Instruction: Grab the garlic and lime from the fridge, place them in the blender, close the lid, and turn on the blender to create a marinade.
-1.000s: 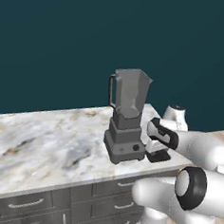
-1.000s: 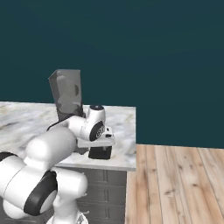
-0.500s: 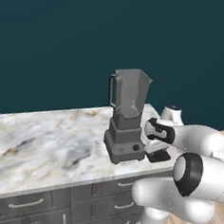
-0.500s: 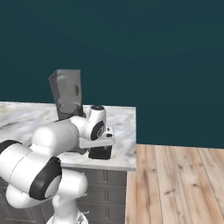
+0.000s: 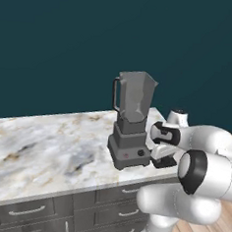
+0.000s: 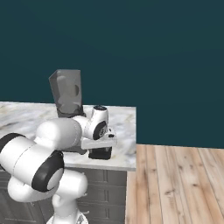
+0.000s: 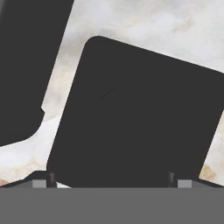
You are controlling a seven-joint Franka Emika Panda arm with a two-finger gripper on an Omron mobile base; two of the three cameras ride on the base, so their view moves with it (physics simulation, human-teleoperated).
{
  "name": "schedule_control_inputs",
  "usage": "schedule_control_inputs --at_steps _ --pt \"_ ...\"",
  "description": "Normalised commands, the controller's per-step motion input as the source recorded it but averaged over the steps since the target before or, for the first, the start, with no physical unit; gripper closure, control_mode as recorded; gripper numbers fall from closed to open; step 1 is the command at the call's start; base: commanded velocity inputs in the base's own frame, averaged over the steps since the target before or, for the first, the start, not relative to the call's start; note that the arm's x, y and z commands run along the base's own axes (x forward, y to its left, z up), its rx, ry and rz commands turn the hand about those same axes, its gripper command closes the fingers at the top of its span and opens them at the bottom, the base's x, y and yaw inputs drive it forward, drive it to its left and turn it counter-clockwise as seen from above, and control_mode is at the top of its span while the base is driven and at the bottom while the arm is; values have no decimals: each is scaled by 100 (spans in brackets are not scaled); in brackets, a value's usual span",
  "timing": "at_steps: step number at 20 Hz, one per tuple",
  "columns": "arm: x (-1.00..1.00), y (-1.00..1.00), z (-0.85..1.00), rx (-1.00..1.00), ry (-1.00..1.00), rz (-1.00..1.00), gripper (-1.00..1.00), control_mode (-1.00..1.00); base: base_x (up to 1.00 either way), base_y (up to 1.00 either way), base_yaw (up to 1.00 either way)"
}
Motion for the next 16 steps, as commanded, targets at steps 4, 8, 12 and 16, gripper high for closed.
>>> schedule_control_inputs --at_steps 4,8,12,16 --pt "11 0 -24 0 0 0 -100 -100 0 0 0" --pt "3 0 -30 0 0 0 -100 -100 0 0 0" --pt "13 -1 -30 -3 0 0 -100 -100 0 0 0" --pt "3 -19 -10 -1 0 0 -100 -100 0 0 0"
